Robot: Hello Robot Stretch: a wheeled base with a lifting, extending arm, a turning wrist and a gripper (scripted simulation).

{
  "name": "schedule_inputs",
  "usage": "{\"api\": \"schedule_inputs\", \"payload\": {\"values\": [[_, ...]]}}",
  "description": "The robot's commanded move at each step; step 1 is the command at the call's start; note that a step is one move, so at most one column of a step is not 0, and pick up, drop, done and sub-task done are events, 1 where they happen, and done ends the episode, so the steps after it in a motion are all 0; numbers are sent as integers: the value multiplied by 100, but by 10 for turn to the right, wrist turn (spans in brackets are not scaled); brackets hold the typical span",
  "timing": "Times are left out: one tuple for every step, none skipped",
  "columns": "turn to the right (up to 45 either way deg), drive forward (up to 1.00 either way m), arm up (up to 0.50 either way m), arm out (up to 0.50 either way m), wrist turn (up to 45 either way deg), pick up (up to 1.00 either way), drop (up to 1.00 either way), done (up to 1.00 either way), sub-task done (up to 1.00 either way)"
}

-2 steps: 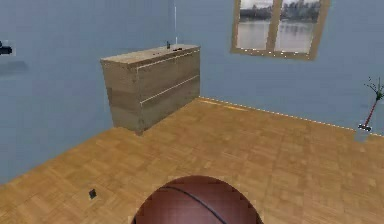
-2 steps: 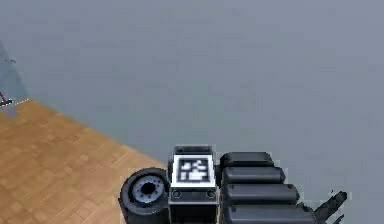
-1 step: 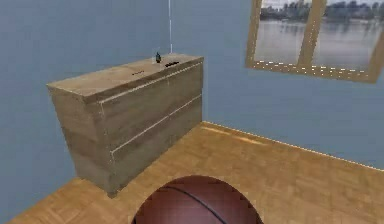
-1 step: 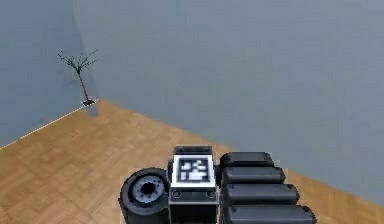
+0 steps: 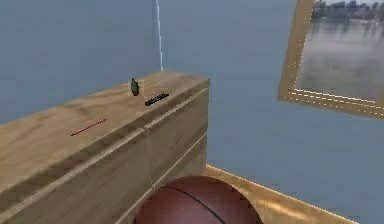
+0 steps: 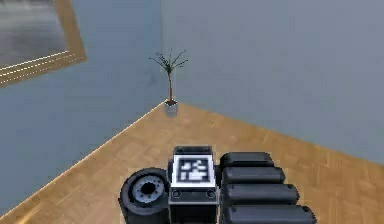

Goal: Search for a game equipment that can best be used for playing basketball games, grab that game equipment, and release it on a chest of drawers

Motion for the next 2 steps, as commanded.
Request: {"api": "schedule_inputs", "payload": {"values": [[0, 80, 0, 0, 0, 0, 0, 0, 0], [-450, 0, 0, 0, 0, 0, 0, 0, 0]]}}
